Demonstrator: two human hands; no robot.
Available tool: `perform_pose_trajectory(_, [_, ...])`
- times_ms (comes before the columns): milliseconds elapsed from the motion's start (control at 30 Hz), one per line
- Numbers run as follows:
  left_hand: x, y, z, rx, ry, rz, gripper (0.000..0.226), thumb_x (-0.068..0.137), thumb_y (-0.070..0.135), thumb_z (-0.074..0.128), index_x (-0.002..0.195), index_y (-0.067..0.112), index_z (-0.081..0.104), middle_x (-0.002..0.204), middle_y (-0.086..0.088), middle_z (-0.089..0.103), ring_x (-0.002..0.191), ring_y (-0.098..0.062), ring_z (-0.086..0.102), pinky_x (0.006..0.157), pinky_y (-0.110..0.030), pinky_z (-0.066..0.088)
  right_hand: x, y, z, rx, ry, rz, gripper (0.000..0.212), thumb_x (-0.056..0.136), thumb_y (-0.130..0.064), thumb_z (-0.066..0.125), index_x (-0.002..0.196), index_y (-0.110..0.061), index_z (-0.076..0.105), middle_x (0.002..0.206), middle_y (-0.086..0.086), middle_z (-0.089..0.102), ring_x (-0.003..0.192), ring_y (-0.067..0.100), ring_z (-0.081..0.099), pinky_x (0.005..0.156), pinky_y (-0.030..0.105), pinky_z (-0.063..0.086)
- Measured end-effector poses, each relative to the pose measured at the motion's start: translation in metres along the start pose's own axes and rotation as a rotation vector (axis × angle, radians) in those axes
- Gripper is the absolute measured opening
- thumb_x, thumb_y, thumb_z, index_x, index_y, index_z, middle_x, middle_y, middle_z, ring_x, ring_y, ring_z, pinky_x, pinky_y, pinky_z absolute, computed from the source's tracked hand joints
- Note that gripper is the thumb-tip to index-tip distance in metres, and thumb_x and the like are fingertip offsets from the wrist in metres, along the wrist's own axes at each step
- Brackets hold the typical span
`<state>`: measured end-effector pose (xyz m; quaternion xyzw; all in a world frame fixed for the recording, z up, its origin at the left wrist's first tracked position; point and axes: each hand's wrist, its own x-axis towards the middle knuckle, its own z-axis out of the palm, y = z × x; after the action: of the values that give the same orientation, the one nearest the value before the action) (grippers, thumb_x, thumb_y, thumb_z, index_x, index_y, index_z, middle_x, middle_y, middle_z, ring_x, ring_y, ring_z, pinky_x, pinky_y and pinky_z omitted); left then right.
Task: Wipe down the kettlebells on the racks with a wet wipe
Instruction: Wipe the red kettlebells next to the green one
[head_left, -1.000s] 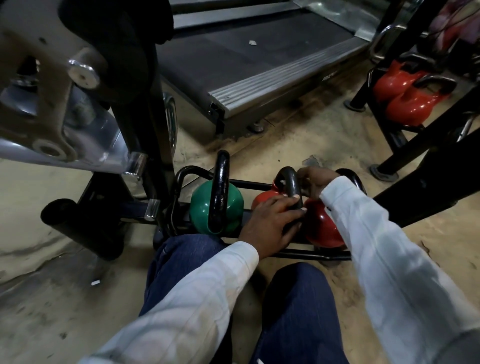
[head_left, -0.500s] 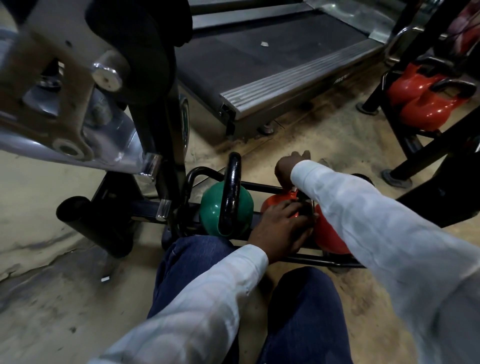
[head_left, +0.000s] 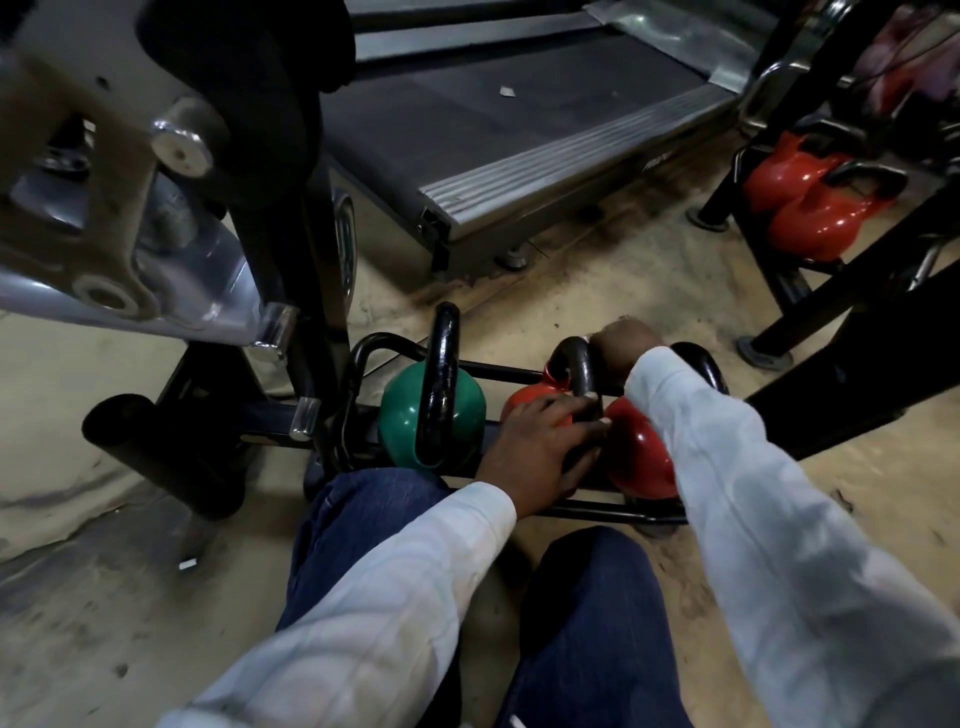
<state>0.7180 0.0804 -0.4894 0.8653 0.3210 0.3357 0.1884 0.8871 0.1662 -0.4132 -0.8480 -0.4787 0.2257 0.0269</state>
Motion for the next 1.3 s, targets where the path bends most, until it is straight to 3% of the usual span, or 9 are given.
perform_pose_trajectory(67, [0.000,-0.001,0.002,-0.014,0.001,0.013,0.032,0.088,0.034,0.062,0.119,0.027,0.067,0.135,0.001,0.057,0.119,-0.024,0.052,0.097,-0.045,0.045,-0.001,0.013,0.014,0.510,-0.216,0.177,0.041,0.094,-0.024,0.052,0.128,-0.004,0.059,0.113,0.011,0.066,0.104,0.029,0.064,0.099,0.038,0.050])
perform_pose_trajectory(167, [0.000,0.000,0.004,-0.025,0.014,0.031,0.029,0.088,0.033,0.060,0.115,0.025,0.069,0.132,0.000,0.059,0.116,-0.024,0.055,0.096,-0.045,0.045,-0.014,0.025,0.028,1.036,-0.318,0.251,0.028,0.092,-0.011,0.043,0.099,0.002,0.067,0.093,0.011,0.069,0.081,0.023,0.062,0.087,0.033,0.047])
perform_pose_trajectory(400, [-0.008,0.004,-0.001,0.066,-0.019,0.032,0.033,0.090,0.032,0.053,0.119,0.026,0.066,0.136,-0.002,0.056,0.119,-0.028,0.052,0.097,-0.043,0.045,-0.040,0.036,0.015,1.068,-0.294,0.178,0.021,0.096,-0.016,0.054,0.076,-0.010,0.057,0.060,0.004,0.058,0.050,0.014,0.053,0.048,0.024,0.046])
perform_pose_trajectory(467, [-0.010,0.005,-0.002,0.077,-0.034,0.028,0.035,0.087,0.029,0.055,0.120,0.025,0.065,0.135,-0.004,0.056,0.118,-0.030,0.052,0.095,-0.046,0.045,-0.041,0.033,0.006,0.957,-0.162,0.044,0.017,0.092,-0.011,0.062,0.076,-0.013,0.056,0.064,0.005,0.058,0.048,0.012,0.056,0.045,0.020,0.047])
perform_pose_trajectory(600, [-0.012,0.005,-0.003,0.125,-0.087,0.020,0.053,0.074,0.021,0.076,0.125,0.026,0.061,0.137,-0.007,0.055,0.119,-0.033,0.052,0.091,-0.048,0.047,-0.021,0.005,-0.008,0.257,0.156,-0.253,0.012,0.074,-0.032,0.080,0.076,-0.027,0.069,0.083,-0.002,0.070,0.077,0.015,0.064,0.075,0.027,0.051])
perform_pose_trajectory(800, [-0.013,0.006,-0.006,0.162,-0.106,0.031,0.054,0.073,0.024,0.074,0.125,0.030,0.062,0.135,-0.005,0.056,0.114,-0.032,0.055,0.086,-0.045,0.048,-0.021,-0.059,0.002,-0.897,0.051,-0.395,0.027,0.080,-0.036,0.069,0.106,-0.026,0.067,0.120,0.007,0.056,0.121,0.035,0.044,0.104,0.054,0.031])
perform_pose_trajectory(933, [-0.013,0.007,-0.007,0.167,-0.094,0.039,0.052,0.070,0.024,0.077,0.121,0.031,0.065,0.128,-0.002,0.060,0.108,-0.029,0.057,0.083,-0.041,0.048,-0.027,-0.060,0.005,-1.088,0.039,-0.452,0.035,0.084,-0.045,0.061,0.111,-0.024,0.065,0.123,0.007,0.055,0.121,0.033,0.043,0.104,0.055,0.027])
perform_pose_trajectory(1133, [-0.010,0.007,-0.006,0.155,-0.100,0.023,0.059,0.067,0.019,0.078,0.123,0.030,0.063,0.133,-0.003,0.058,0.111,-0.031,0.056,0.086,-0.045,0.048,-0.046,-0.003,-0.009,-0.471,0.267,-0.481,0.021,0.085,-0.048,0.059,0.094,-0.033,0.070,0.095,0.000,0.065,0.095,0.026,0.061,0.088,0.035,0.037])
perform_pose_trajectory(1300, [-0.013,0.010,-0.005,0.140,-0.039,0.041,0.041,0.078,0.023,0.064,0.118,0.027,0.066,0.130,-0.002,0.060,0.105,-0.031,0.058,0.085,-0.047,0.050,-0.055,0.023,0.022,0.733,0.099,-0.060,0.021,0.097,-0.017,0.053,0.083,-0.005,0.063,0.079,0.005,0.061,0.074,0.022,0.065,0.054,0.015,0.040])
